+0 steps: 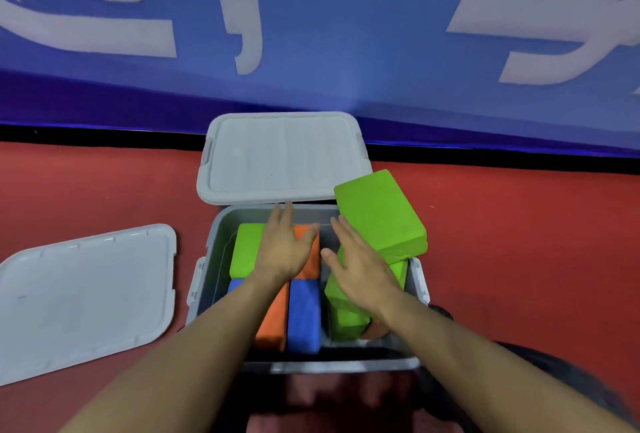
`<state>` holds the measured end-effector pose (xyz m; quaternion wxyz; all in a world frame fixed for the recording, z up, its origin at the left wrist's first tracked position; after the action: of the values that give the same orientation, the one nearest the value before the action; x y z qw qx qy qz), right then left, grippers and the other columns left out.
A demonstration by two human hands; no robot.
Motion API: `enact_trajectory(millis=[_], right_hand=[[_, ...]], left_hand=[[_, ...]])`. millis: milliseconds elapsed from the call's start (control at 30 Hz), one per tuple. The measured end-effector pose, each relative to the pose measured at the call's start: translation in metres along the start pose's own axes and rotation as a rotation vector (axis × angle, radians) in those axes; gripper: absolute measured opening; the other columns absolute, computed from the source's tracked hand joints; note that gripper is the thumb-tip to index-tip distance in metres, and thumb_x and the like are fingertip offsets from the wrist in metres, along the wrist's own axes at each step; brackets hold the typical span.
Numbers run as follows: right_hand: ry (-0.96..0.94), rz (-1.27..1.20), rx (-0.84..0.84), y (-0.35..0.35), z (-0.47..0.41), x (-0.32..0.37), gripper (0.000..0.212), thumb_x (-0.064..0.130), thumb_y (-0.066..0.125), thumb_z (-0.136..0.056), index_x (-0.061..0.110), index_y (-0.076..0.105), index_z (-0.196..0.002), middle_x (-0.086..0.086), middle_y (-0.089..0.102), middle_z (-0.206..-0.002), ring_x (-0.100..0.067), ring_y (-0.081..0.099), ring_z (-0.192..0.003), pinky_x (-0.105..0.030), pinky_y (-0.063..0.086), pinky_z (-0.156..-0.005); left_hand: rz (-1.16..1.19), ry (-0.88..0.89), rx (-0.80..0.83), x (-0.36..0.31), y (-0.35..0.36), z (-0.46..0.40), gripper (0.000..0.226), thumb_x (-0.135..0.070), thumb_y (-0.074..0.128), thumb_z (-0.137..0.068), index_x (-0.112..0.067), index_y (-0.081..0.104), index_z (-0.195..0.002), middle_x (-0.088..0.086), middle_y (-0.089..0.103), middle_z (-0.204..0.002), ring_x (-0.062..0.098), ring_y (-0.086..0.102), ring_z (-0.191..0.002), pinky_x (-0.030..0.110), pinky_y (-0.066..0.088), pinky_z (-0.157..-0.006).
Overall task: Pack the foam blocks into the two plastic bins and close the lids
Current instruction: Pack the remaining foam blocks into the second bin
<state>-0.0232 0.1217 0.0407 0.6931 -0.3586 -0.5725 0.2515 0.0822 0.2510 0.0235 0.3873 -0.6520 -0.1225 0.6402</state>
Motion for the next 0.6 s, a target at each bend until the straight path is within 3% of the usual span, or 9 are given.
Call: enact_trajectory(millis=[133, 267, 400, 467, 533, 600], right_hand=[[-0.028, 0.219, -0.073, -0.050, 0.000, -0.024, 0.064, 0.047, 0.044, -0.104, 0.026, 0.023, -0.161, 0.008, 0.010, -0.169, -0.013, 0.014, -0.155, -0.032, 0.016, -0.126], [0.113, 0.331, -0.120, -0.076, 0.007, -0.063, 0.071, 0.059, 0.043, -0.101, 0.029, 0.021, -0.161, 0.007, 0.006, -0.170, -0.015, 0.006, -0.156, -0.035, 0.010, -0.125], [0.456, 0.077, -0.161, -0.077, -0.001, -0.095, 0.087, 0.071, 0.052, -0.090, 0.033, 0.019, -0.161, -0.003, 0.009, -0.170, -0.027, 0.019, -0.154, -0.045, 0.025, -0.122], [0.580, -0.111, -0.142, -0.070, -0.008, -0.105, 0.097, 0.077, 0.055, -0.083, 0.033, 0.017, -0.160, -0.011, 0.025, -0.165, -0.032, 0.031, -0.149, -0.049, 0.033, -0.118], [0.622, -0.231, -0.126, -0.062, -0.012, -0.111, 0.107, 0.087, 0.054, -0.068, 0.039, 0.017, -0.156, -0.008, 0.050, -0.151, -0.032, 0.046, -0.138, -0.051, 0.041, -0.111], [0.634, -0.310, -0.153, -0.056, -0.015, -0.114, 0.105, 0.088, 0.055, -0.059, 0.045, 0.024, -0.150, -0.003, 0.063, -0.133, -0.029, 0.058, -0.124, -0.048, 0.048, -0.104]], left_hand=[[0.037, 0.055, 0.051, -0.020, 0.005, 0.004, 0.075, -0.045, 0.055, -0.100, -0.010, 0.026, -0.159, 0.009, 0.023, -0.166, 0.018, 0.018, -0.154, 0.029, 0.013, -0.123], [0.134, -0.004, 0.113, -0.020, 0.027, 0.012, 0.073, -0.040, 0.058, -0.100, -0.005, 0.029, -0.157, 0.010, 0.030, -0.164, 0.019, 0.028, -0.151, 0.026, 0.018, -0.120], [0.180, -0.018, 0.178, -0.029, 0.054, 0.011, 0.070, -0.040, 0.060, -0.099, -0.008, 0.034, -0.156, 0.002, 0.036, -0.160, 0.014, 0.032, -0.148, 0.022, 0.020, -0.117], [0.208, 0.022, 0.224, -0.034, 0.063, 0.012, 0.060, -0.040, 0.060, -0.099, -0.016, 0.043, -0.151, -0.011, 0.042, -0.150, 0.008, 0.039, -0.141, 0.025, 0.021, -0.120], [0.213, 0.063, 0.256, -0.034, 0.074, 0.010, 0.058, -0.043, 0.059, -0.098, -0.021, 0.046, -0.150, -0.009, 0.045, -0.152, 0.011, 0.040, -0.142, 0.036, 0.024, -0.124], [0.177, 0.049, 0.285, -0.036, 0.079, 0.011, 0.064, -0.042, 0.059, -0.099, -0.018, 0.038, -0.155, -0.004, 0.035, -0.160, 0.011, 0.028, -0.149, 0.029, 0.017, -0.124]])
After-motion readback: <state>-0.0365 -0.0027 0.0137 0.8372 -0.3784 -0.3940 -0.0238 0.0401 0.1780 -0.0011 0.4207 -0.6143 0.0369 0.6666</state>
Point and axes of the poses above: each hand's wrist, its own z-axis away from the middle knuckle, its own y-axis out of the palm, x = y × z, the point moved 2 cm from there along -z, towards the middle knuckle
